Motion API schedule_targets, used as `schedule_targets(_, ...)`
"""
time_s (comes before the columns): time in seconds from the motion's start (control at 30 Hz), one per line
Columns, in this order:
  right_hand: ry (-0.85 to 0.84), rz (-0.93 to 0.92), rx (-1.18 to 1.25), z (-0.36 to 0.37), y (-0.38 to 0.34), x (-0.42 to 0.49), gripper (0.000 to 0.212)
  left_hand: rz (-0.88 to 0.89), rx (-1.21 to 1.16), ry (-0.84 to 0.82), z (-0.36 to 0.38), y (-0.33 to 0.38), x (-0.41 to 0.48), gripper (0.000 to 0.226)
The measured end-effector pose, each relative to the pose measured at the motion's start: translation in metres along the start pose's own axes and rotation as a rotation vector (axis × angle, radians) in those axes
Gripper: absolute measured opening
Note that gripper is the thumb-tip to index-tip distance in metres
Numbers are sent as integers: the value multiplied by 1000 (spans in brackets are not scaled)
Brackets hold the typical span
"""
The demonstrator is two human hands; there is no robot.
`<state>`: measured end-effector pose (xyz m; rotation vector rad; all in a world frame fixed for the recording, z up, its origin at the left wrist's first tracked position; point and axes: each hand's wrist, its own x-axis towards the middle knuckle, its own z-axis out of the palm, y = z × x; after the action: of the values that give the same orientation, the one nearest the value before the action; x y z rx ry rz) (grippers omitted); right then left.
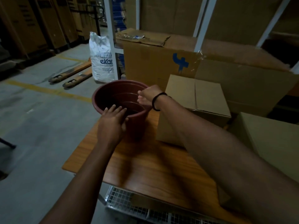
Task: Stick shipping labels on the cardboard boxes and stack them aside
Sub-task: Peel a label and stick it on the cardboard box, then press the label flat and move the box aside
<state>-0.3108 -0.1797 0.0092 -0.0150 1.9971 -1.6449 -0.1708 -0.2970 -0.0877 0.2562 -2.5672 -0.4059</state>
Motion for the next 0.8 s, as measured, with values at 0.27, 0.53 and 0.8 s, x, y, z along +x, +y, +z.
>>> schedule_targets(0.27,184,-184,-28,-159,34,-98,20,184,-339,8,23,136,-30,39)
schedule_targets(0.53,422,-131,61,-334,117,-203,15,143,-639,-326,40,291,-94,60)
schedule_targets(0.8,349,-108,-1004,-403,172,-252,56,133,-589,-624,55,355,-133,92)
